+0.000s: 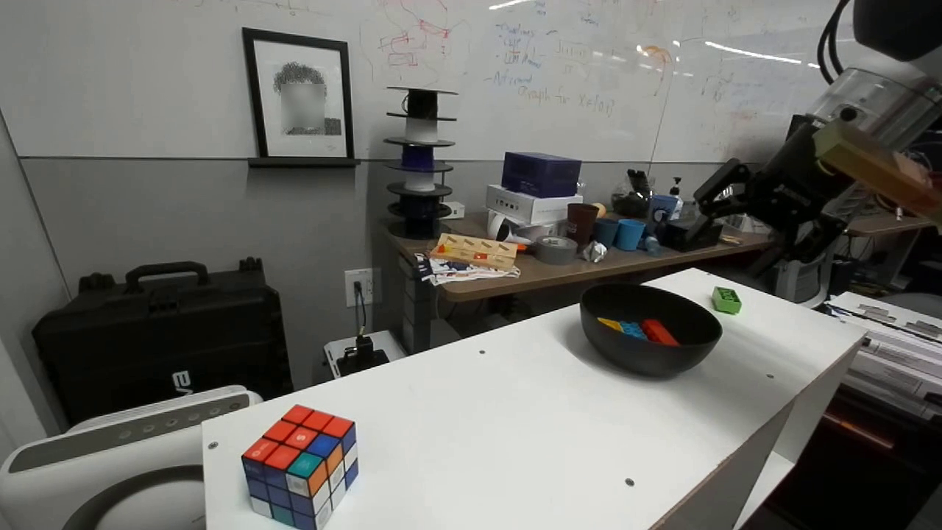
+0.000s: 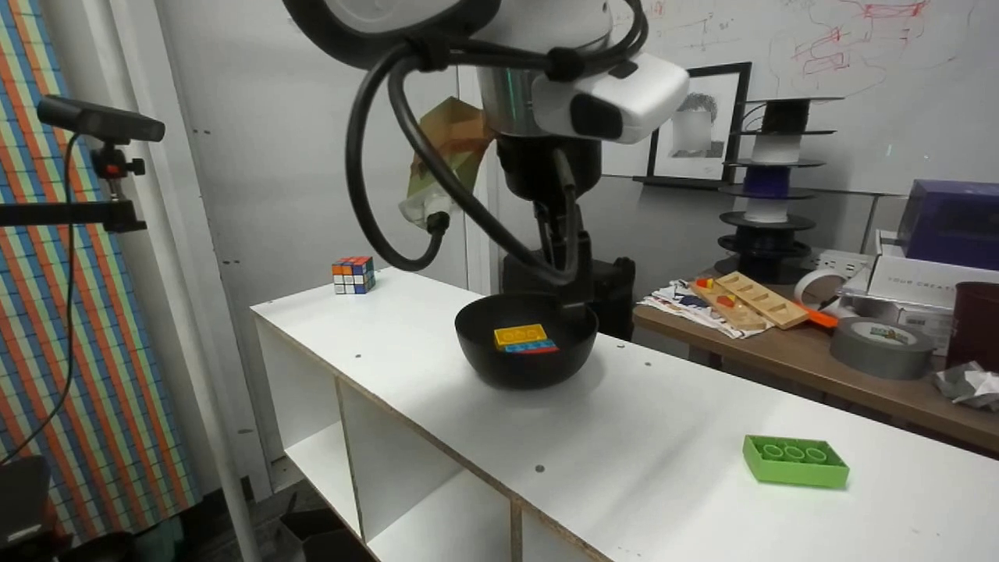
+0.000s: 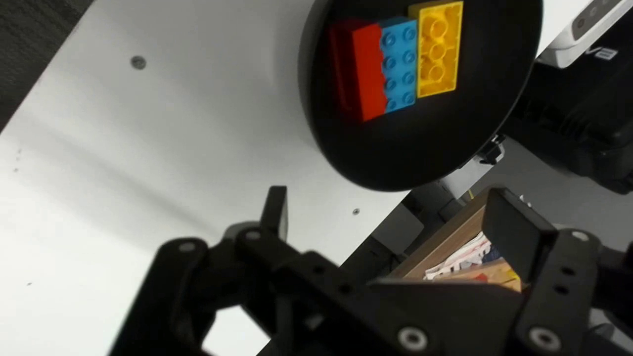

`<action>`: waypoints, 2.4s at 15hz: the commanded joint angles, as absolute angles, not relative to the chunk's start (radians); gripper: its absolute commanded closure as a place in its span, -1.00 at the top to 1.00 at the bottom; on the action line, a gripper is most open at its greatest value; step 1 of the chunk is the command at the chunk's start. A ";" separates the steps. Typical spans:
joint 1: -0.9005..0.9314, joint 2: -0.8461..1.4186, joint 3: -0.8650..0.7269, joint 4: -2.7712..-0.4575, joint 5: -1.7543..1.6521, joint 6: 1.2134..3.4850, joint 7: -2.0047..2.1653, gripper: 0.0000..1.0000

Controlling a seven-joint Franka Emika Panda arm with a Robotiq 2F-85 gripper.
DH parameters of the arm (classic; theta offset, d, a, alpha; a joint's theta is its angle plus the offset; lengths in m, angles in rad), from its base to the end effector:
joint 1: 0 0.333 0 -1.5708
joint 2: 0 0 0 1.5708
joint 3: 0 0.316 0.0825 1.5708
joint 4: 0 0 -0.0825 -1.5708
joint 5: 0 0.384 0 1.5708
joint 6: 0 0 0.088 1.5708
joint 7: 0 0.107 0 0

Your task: Put all the toy blocks into the black bowl.

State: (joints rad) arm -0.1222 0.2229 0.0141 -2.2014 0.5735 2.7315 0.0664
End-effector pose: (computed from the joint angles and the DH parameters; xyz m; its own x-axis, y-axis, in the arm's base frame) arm 0.5709 -0.0828 0.3084 0.7490 -0.6376 0.1801 -0.5482 -0.7491 -0.3721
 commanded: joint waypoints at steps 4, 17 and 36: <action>-0.194 0.273 -0.077 -2.064 0.507 2.583 0.086 1.00; -0.162 0.647 -0.202 -1.609 0.185 2.273 0.459 1.00; -0.111 0.836 -0.259 -1.402 0.033 2.224 0.561 0.62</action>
